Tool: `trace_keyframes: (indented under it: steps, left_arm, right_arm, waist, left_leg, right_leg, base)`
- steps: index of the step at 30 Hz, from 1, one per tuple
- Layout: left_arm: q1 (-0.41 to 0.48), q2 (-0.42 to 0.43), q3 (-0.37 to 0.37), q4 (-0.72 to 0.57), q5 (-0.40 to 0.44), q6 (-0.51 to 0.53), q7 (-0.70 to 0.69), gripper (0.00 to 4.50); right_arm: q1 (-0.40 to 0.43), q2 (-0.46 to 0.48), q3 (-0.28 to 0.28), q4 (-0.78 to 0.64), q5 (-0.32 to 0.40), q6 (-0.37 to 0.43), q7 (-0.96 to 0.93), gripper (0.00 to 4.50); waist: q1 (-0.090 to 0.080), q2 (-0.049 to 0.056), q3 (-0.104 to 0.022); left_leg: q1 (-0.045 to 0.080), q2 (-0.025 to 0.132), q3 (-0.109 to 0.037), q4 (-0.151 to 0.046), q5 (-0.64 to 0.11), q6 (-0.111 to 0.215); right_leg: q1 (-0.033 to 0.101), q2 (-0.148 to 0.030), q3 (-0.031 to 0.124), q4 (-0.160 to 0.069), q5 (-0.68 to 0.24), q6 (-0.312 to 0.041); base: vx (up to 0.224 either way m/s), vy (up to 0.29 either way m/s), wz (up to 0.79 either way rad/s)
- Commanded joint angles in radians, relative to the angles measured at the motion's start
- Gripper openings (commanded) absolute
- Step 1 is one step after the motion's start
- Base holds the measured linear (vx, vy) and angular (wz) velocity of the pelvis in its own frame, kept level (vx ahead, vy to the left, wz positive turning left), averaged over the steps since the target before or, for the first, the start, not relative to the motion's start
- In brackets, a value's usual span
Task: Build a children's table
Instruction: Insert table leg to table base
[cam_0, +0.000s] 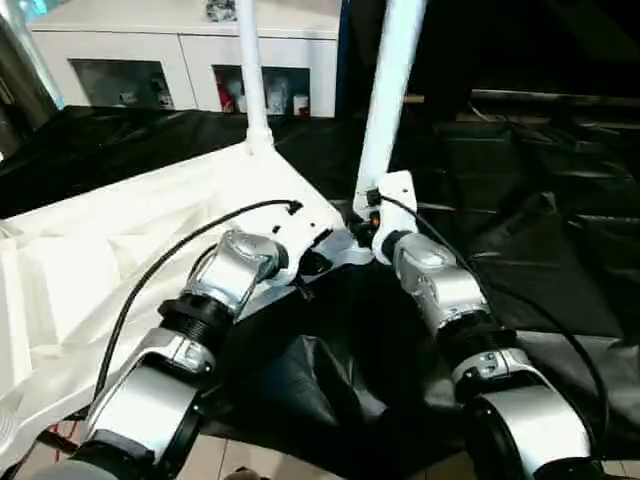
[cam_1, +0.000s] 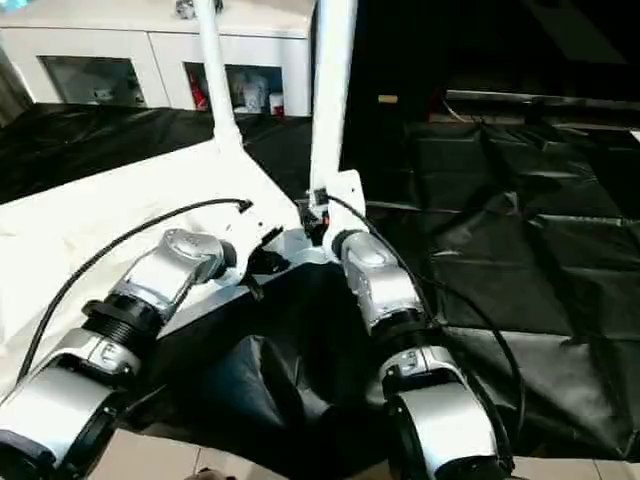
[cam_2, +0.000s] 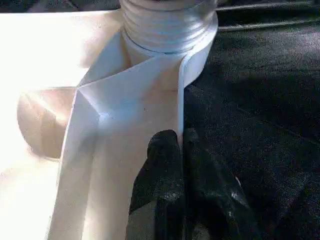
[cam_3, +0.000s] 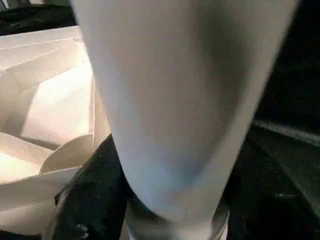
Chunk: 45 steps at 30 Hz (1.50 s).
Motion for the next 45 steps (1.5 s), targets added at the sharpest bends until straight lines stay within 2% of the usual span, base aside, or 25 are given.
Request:
trace_keyframes:
  steps: [1, 8, 11, 12, 13, 14, 16, 18, 19, 20, 21, 22, 23, 24, 27, 30, 31, 34, 39, 42, 45]
  left_arm:
    - [-0.044, -0.005, 0.017, -0.040, -0.023, -0.064, -0.018, 0.00]
    - [-0.002, 0.035, 0.011, -0.102, -0.039, -0.086, -0.085, 0.00]
    - [0.009, 0.048, 0.007, -0.113, -0.043, -0.101, -0.109, 0.00]
    - [0.013, 0.054, 0.006, -0.119, -0.046, -0.098, -0.119, 0.00]
    - [0.026, 0.067, 0.011, -0.130, -0.056, -0.105, -0.144, 0.00]
    - [0.030, 0.071, 0.013, -0.134, -0.060, -0.107, -0.152, 0.00]
    - [0.036, 0.077, 0.011, -0.141, -0.063, -0.113, -0.164, 0.00]
    - [0.042, 0.085, 0.008, -0.150, -0.067, -0.124, -0.181, 0.00]
    - [0.062, 0.108, -0.001, -0.175, -0.081, -0.155, -0.239, 0.00]
    - [0.076, 0.124, -0.007, -0.193, -0.091, -0.169, -0.277, 0.00]
    - [0.086, 0.135, -0.012, -0.206, -0.096, -0.176, -0.300, 0.00]
    - [0.086, 0.135, -0.012, -0.206, -0.096, -0.176, -0.300, 0.00]
    - [0.095, 0.143, -0.016, -0.217, -0.102, -0.196, -0.326, 0.00]
    - [0.118, 0.167, -0.025, -0.243, -0.115, -0.217, -0.375, 0.00]
    - [0.147, 0.192, -0.031, -0.276, -0.132, -0.212, -0.430, 0.00]
    - [0.168, 0.213, -0.044, -0.292, -0.128, -0.243, -0.456, 0.00]
    - [0.175, 0.219, -0.046, -0.296, -0.127, -0.250, -0.464, 0.00]
    - [0.191, 0.227, -0.050, -0.312, -0.132, -0.259, -0.484, 0.00]
    - [0.203, 0.232, -0.051, -0.318, -0.130, -0.265, -0.491, 0.00]
    - [0.205, 0.233, -0.051, -0.311, -0.127, -0.270, -0.491, 0.00]
    - [0.204, 0.232, -0.050, -0.300, -0.123, -0.267, -0.480, 0.00]
  right_arm:
    - [0.023, 0.032, 0.029, 0.061, 0.015, 0.050, 0.050, 2.96]
    - [0.022, -0.020, 0.046, -0.043, 0.018, 0.038, 0.136, 3.48]
    - [0.027, -0.043, 0.064, -0.080, 0.007, 0.036, 0.177, 3.62]
    - [0.029, -0.054, 0.069, -0.095, 0.003, 0.043, 0.190, 3.62]
    - [0.044, -0.095, 0.087, -0.162, 0.011, 0.089, 0.269, 3.62]
    - [0.050, -0.111, 0.095, -0.186, 0.012, 0.102, 0.297, 3.62]
    - [0.060, -0.130, 0.108, -0.211, 0.011, 0.110, 0.333, 3.62]
    - [0.074, -0.156, 0.127, -0.247, 0.015, 0.126, 0.389, 3.62]
    - [0.112, -0.229, 0.180, -0.328, 0.018, 0.140, 0.520, 3.62]
    - [0.135, -0.270, 0.200, -0.370, 0.029, 0.143, 0.589, 3.62]
    - [0.149, -0.296, 0.211, -0.395, 0.036, 0.143, 0.630, 3.62]
    - [0.149, -0.296, 0.211, -0.395, 0.036, 0.143, 0.630, 3.62]
    - [0.160, -0.314, 0.215, -0.411, 0.044, 0.142, 0.661, 3.62]
    - [0.181, -0.348, 0.218, -0.435, 0.058, 0.126, 0.718, 3.62]
    - [0.197, -0.367, 0.210, -0.454, 0.080, 0.133, 0.767, 3.62]
    - [0.209, -0.385, 0.228, -0.457, 0.067, 0.118, 0.797, 3.62]
    - [0.213, -0.391, 0.236, -0.461, 0.063, 0.119, 0.799, 3.62]
    - [0.220, -0.392, 0.241, -0.466, 0.062, 0.124, 0.802, 3.36]
    - [0.234, -0.388, 0.263, -0.458, 0.040, 0.106, 0.812, 2.85]
    - [0.238, -0.382, 0.272, -0.454, 0.039, 0.103, 0.806, 2.80]
    - [0.244, -0.373, 0.274, -0.449, 0.038, 0.104, 0.799, 2.73]
  waist:
    - [0.005, 0.010, -0.059]
    - [0.002, 0.014, -0.065]
    - [0.005, 0.012, -0.070]
    - [0.005, 0.012, -0.070]
    - [0.008, 0.008, -0.070]
    - [0.013, 0.011, -0.071]
    - [0.017, 0.013, -0.072]
    - [0.027, 0.010, -0.071]
    - [0.032, 0.010, -0.070]
    - [0.035, 0.008, -0.071]
    - [0.039, 0.005, -0.070]
    - [0.042, 0.007, -0.072]
    - [0.041, 0.003, -0.070]
    - [0.045, 0.001, -0.069]
    - [0.047, 0.003, -0.066]
    - [0.049, 0.004, -0.064]
    - [0.051, 0.004, -0.062]
    - [0.050, 0.003, -0.061]
    - [0.048, -0.001, -0.064]
    - [0.047, -0.001, -0.066]
    - [0.046, -0.001, -0.066]
  left_leg:
    - [0.012, 0.021, -0.012, -0.081, -0.271, -0.022]
    - [0.009, 0.021, -0.009, -0.070, -0.180, 0.015]
    - [0.008, 0.018, -0.005, -0.060, -0.098, 0.054]
    - [0.008, 0.018, -0.005, -0.060, -0.098, 0.054]
    - [0.007, 0.016, -0.004, -0.057, -0.070, 0.075]
    - [0.007, 0.017, -0.003, -0.055, -0.057, 0.088]
    - [0.009, 0.019, -0.003, -0.054, -0.053, 0.093]
    - [0.008, 0.020, -0.002, -0.052, -0.053, 0.093]
    - [0.010, 0.022, -0.003, -0.053, -0.058, 0.095]
    - [0.009, 0.024, -0.002, -0.051, -0.059, 0.095]
    - [0.006, 0.023, -0.001, -0.049, -0.054, 0.101]
    - [0.007, 0.024, -0.001, -0.048, -0.052, 0.102]
    - [0.007, 0.023, 0.000, -0.049, -0.060, 0.105]
    - [0.007, 0.026, -0.001, -0.051, -0.076, 0.099]
    - [0.009, 0.030, 0.000, -0.052, -0.104, 0.086]
    - [0.010, 0.030, 0.000, -0.054, -0.120, 0.075]
    - [0.012, 0.029, 0.001, -0.055, -0.139, 0.062]
    - [0.012, 0.028, 0.001, -0.058, -0.167, 0.044]
    - [0.008, 0.025, 0.000, -0.055, -0.134, 0.046]
    - [0.006, 0.023, 0.001, -0.051, -0.109, 0.058]
    - [0.006, 0.024, 0.001, -0.051, -0.110, 0.063]
  right_leg:
    - [0.045, -0.054, 0.042, -0.085, -0.110, -0.215]
    - [0.054, -0.052, 0.039, -0.068, 0.063, -0.257]
    - [0.057, -0.051, 0.037, -0.058, 0.178, -0.281]
    - [0.057, -0.051, 0.037, -0.058, 0.178, -0.281]
    - [0.062, -0.049, 0.035, -0.056, 0.200, -0.285]
    - [0.061, -0.049, 0.035, -0.055, 0.210, -0.285]
    - [0.058, -0.050, 0.035, -0.054, 0.209, -0.285]
    - [0.059, -0.049, 0.035, -0.052, 0.202, -0.282]
    - [0.059, -0.047, 0.033, -0.056, 0.188, -0.277]
    - [0.060, -0.049, 0.034, -0.054, 0.191, -0.273]
    - [0.062, -0.047, 0.035, -0.052, 0.198, -0.268]
    - [0.060, -0.049, 0.035, -0.050, 0.201, -0.266]
    - [0.056, -0.048, 0.034, -0.052, 0.183, -0.271]
    - [0.057, -0.054, 0.036, -0.054, 0.141, -0.271]
    - [0.051, -0.053, 0.037, -0.056, 0.069, -0.269]
    - [0.047, -0.052, 0.038, -0.059, 0.029, -0.264]
    - [0.045, -0.053, 0.039, -0.062, -0.007, -0.260]
    - [0.043, -0.054, 0.040, -0.065, -0.057, -0.245]
    - [0.046, -0.053, 0.040, -0.060, -0.021, -0.239]
    - [0.048, -0.052, 0.039, -0.056, 0.012, -0.244]
    - [0.047, -0.052, 0.038, -0.057, 0.006, -0.245]
  base:
    - [0.000, 0.000, 0.00]
    - [0.000, 0.000, 0.00]
    - [0.000, 0.000, 0.00]
    - [0.000, 0.000, 0.00]
    - [0.000, 0.000, 0.00]
    - [0.000, 0.000, 0.00]
    - [0.000, 0.000, 0.00]
    - [0.000, 0.000, 0.00]
    - [0.000, 0.000, 0.00]
    - [0.000, 0.000, 0.00]
    - [0.000, 0.000, 0.00]
    - [0.000, 0.000, 0.00]
    - [0.000, 0.000, 0.00]
    - [0.000, 0.000, 0.00]
    - [0.000, 0.000, 0.00]
    - [0.000, 0.000, 0.00]
    - [0.000, 0.000, 0.00]
    - [0.000, 0.000, 0.00]
    - [0.000, 0.000, 0.00]
    - [0.000, 0.000, 0.00]
    - [0.000, 0.000, 0.00]
